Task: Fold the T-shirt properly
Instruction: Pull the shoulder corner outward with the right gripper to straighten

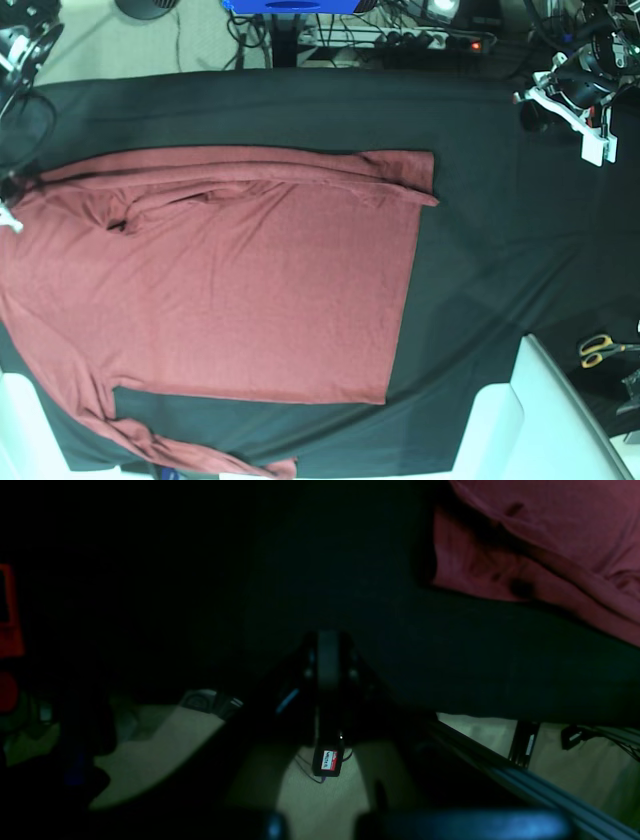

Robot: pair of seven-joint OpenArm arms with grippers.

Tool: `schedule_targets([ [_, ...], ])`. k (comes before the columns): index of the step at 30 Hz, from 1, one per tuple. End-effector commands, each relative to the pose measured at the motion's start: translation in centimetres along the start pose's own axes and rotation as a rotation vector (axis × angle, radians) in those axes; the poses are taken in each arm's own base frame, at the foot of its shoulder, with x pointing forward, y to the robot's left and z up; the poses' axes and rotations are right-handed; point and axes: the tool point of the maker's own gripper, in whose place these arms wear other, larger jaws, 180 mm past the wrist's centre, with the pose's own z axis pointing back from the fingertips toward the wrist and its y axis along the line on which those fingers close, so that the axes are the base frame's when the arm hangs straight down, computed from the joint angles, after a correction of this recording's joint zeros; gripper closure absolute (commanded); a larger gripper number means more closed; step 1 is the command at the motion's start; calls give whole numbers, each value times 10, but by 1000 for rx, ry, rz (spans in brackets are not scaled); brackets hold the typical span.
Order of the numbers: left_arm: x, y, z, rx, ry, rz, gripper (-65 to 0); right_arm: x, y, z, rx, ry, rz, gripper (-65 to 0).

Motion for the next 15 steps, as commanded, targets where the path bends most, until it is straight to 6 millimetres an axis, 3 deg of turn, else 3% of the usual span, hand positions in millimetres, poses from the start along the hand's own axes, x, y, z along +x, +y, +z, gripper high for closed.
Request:
schedule_targets([
  [1,8,1,4,-3,-26,-17,0,32,2,8,1,-67,27,-6],
  [7,7,0,4,-4,-25,-14,0,39,26,-7,19,-82,86,-6],
  [15,2,2,6,1,-13,-12,0,73,33,-2,9,-231,187,-6],
])
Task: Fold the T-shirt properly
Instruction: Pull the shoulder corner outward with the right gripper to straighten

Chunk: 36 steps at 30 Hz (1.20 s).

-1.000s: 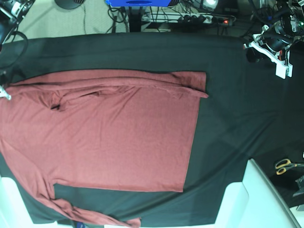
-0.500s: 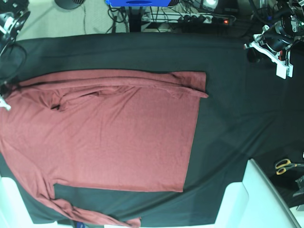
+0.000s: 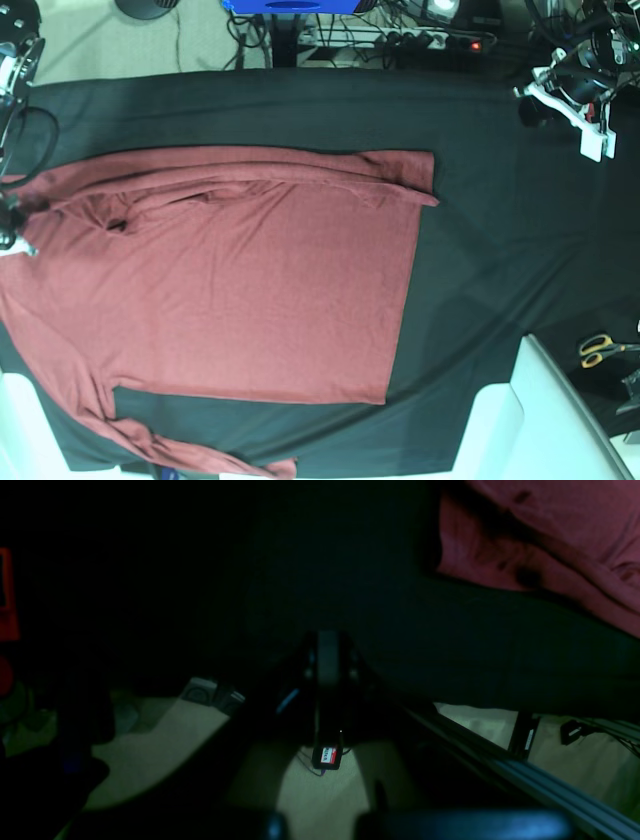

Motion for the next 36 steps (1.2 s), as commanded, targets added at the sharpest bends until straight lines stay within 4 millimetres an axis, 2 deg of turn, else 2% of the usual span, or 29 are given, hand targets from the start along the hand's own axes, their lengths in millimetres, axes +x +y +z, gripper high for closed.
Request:
schedule_targets([
  [1,9,1,5,-2,-29,-18,0,38,-7,9,-9,-97,6,-6],
  [5,9,1,5,-2,-29,-18,0,70,-15,20,-19,-237,20,-6],
  [8,8,1,5,-2,-29,-16,0,73,-22,30,-29,-267,54,-5],
  [10,8,1,5,-2,-29,-16,0,66,-28,38,-42,-250,81,-5],
  [12,8,1,5,-2,-29,-16,0,53,-44,50,-65,-211,57,-5],
  [14,8,1,5,-2,-29,-16,0,32,-47,54,-61,-165,12,-3],
  [16,9,1,5,-3,-30,-16,0,19,-57,59,-77,-154,-26,-3],
  [21,10,1,5,-2,-31,-18,0,-4,-68,48,-93,-92,-68,-3],
  [27,10,1,5,-2,-31,-18,0,4,-80,37,-110,-98,-104,-3],
  [33,9,1,5,-3,-30,-16,0,18,-100,36,-142,-109,-126,-3],
  [36,9,1,5,-3,-30,-16,0,13,-108,33,-157,-105,-142,-3],
])
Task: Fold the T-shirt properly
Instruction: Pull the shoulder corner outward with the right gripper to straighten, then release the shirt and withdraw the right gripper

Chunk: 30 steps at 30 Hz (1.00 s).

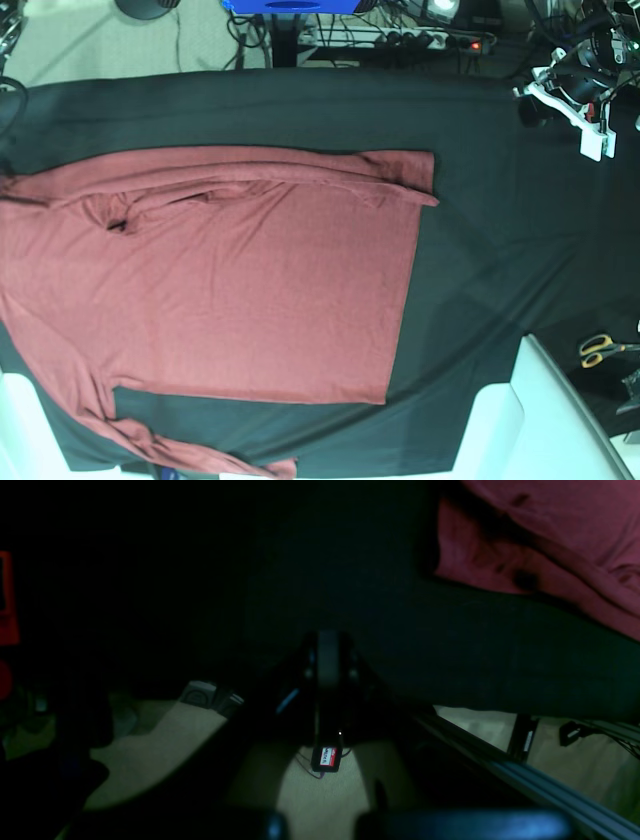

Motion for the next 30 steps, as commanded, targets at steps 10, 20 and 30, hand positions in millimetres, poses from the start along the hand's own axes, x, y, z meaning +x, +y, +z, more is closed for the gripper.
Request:
schedule_targets([
  [10,8,0,4,-3,-24,-19,0,33,-6,-3,-11,-132,-34,-6],
  [20,7,0,4,-5,-21,-18,0,59,-5,17,24,-239,45,-5],
  [30,8,-3,3,-11,-22,-21,0,5,36,40,130,-62,127,-2],
])
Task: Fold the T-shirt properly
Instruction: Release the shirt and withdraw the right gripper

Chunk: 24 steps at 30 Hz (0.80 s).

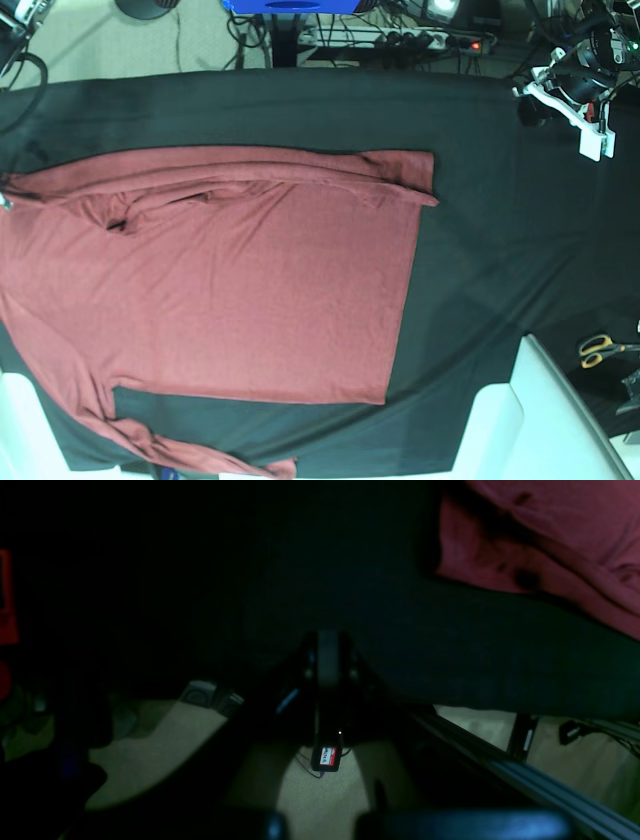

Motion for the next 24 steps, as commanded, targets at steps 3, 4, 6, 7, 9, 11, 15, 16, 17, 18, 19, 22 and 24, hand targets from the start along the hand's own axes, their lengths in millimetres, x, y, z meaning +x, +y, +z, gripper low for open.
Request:
schedule_targets([
  [3,8,0,4,-3,-24,-18,0,12,-9,0,-15,-25,-6,-2],
  [4,8,1,5,-1,-26,-17,0,9,-13,-2,-20,-12,-13,-2],
  [6,8,2,5,1,-25,-18,0,9,-11,-7,-14,-1,-35,-2],
  [7,8,2,5,1,-25,-18,0,8,-14,-10,-18,9,-41,-2],
  [9,8,2,5,1,-25,-18,0,5,-22,-13,-30,34,-54,-2],
  [11,8,2,5,0,-25,-18,0,9,-21,-18,-27,16,-73,-2],
  [15,8,1,5,-1,-24,-19,0,11,-38,-22,-56,-5,-95,-2],
  [16,8,1,5,0,-24,-20,0,14,-40,-24,-57,-9,-104,-3],
  [17,8,1,5,0,-24,-20,0,14,-43,-25,-63,-7,-113,-3],
  [18,8,1,5,0,-24,-20,0,14,-47,-26,-69,-9,-118,-3],
  [19,8,2,5,1,-25,-20,0,13,-50,-26,-74,-11,-122,-3],
  [22,8,2,5,1,-25,-20,0,15,-45,-32,-67,-21,-113,-5],
  [24,8,2,5,1,-25,-20,0,14,-37,-36,-61,-25,-65,-5],
])
